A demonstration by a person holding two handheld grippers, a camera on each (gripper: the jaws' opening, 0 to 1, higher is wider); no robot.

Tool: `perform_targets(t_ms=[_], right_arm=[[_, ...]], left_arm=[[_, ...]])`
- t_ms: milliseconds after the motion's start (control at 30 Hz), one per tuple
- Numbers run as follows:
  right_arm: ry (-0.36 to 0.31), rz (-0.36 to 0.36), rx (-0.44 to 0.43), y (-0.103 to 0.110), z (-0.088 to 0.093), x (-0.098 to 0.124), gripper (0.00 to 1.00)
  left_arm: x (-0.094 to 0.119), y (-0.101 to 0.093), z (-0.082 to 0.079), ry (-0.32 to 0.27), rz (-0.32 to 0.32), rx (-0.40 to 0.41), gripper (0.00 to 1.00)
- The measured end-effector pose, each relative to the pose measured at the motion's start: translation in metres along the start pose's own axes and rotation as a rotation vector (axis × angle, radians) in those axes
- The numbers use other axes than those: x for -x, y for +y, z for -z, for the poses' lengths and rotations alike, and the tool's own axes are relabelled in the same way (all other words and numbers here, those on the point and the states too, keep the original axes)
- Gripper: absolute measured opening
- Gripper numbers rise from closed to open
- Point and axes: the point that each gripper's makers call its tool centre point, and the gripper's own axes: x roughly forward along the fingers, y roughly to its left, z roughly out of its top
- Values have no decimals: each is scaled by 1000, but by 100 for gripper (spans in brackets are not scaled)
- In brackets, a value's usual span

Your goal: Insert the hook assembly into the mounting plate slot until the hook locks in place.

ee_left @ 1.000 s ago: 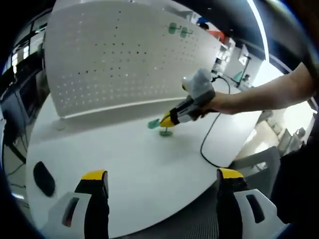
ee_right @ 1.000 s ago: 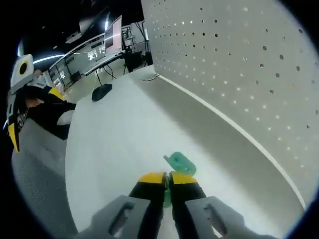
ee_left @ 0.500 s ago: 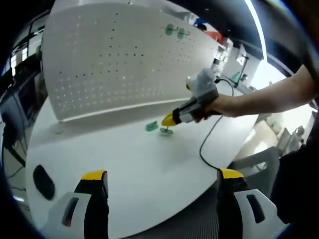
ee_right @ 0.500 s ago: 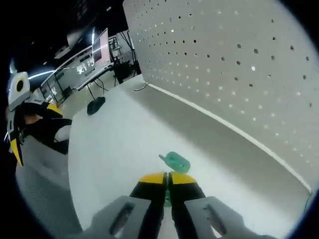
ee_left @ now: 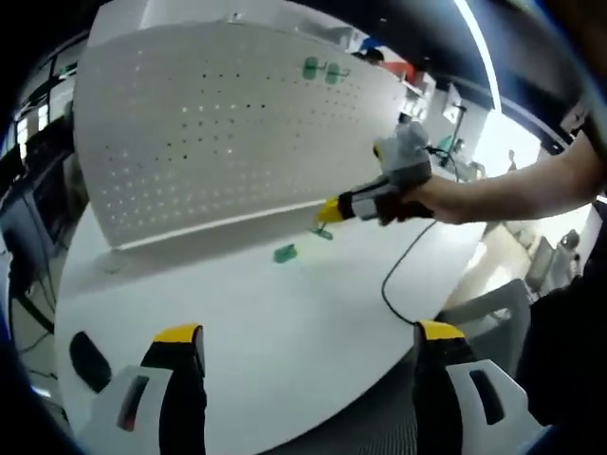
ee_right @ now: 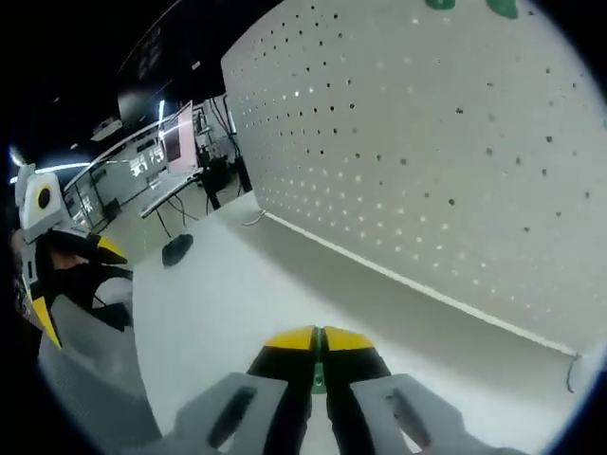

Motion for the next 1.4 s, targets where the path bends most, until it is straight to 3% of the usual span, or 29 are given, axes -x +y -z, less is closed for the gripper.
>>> perform_targets(t_ms=[133, 233, 333, 433, 500, 633, 1000, 1300, 1400], right_arm=[[-73, 21, -43, 4, -19, 16, 0], [-101, 43, 22, 9, -28, 25, 0], [-152, 33, -24, 19, -41, 35, 0], [-179, 45, 23, 29, -51, 47, 0], [-241, 20, -11, 41, -66, 58, 0], [-294, 14, -33, 58, -80, 77, 0], [-367, -29, -129, 110, -76, 91, 0], [-408, -97, -202, 147, -81, 92, 0], [-419, -98, -181, 156, -83, 92, 0]], left_arm=[[1, 0, -11, -24, 8, -3, 92], [2, -1, -21, -53, 22, 19, 91], [2, 1, -30, -68, 21, 18, 91], [4, -1, -39, -92, 39, 10, 91], [5, -3, -44, -109, 48, 20, 91], [5, -3, -53, -134, 43, 45, 93], [1, -14, -77, -207, 68, 113, 88], [-1, -15, -77, -200, 64, 111, 80], [-1, -16, -77, -203, 74, 122, 77]])
